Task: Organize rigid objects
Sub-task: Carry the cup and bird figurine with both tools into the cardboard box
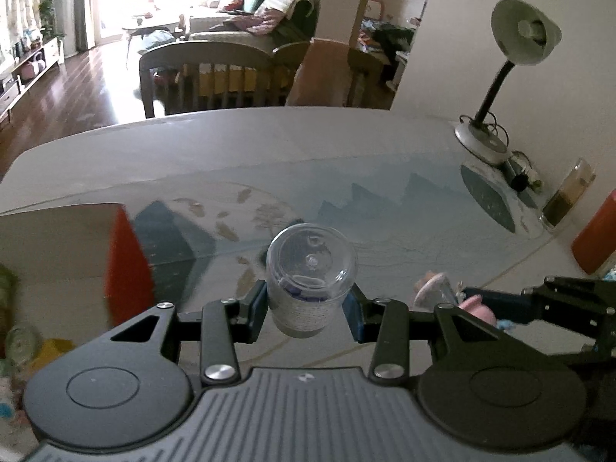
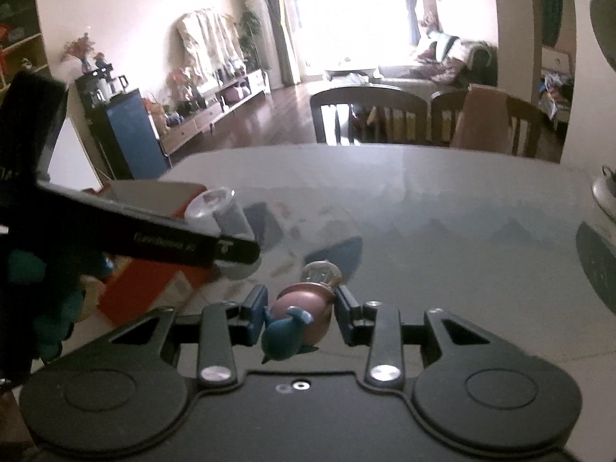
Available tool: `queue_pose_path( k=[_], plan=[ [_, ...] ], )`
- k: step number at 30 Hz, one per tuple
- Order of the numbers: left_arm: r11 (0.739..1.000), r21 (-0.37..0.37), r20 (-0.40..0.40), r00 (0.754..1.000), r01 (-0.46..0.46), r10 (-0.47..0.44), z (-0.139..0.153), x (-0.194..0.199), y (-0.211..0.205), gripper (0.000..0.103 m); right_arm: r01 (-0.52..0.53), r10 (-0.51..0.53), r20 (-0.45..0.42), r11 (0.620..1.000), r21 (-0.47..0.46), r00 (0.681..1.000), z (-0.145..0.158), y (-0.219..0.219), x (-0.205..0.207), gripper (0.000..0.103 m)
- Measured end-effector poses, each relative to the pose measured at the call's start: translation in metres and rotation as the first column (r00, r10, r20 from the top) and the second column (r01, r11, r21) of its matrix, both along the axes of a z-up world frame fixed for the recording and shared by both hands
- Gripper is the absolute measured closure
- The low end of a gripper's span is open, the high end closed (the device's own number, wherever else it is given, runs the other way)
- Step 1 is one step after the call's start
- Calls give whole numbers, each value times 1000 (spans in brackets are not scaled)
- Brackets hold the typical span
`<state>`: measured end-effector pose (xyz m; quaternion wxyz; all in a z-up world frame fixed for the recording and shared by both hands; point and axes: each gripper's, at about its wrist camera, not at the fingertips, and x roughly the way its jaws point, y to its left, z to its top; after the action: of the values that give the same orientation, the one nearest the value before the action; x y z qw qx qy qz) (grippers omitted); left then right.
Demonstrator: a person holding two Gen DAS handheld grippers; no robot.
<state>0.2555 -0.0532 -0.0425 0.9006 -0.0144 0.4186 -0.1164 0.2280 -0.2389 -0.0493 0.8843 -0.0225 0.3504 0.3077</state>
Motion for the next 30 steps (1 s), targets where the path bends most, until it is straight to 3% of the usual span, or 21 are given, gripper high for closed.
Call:
queue_pose_path(
  k=[15,30],
  plan=[
    [996,-16,47,995,-86,87,43,-56,106,62,-95,93,80,995,18,992,40,86,-28,66],
    [986,26,30,987,-162,161,44,-64,208,62,-127,127,89,992,-9,988,32,173,-30,66]
  ],
)
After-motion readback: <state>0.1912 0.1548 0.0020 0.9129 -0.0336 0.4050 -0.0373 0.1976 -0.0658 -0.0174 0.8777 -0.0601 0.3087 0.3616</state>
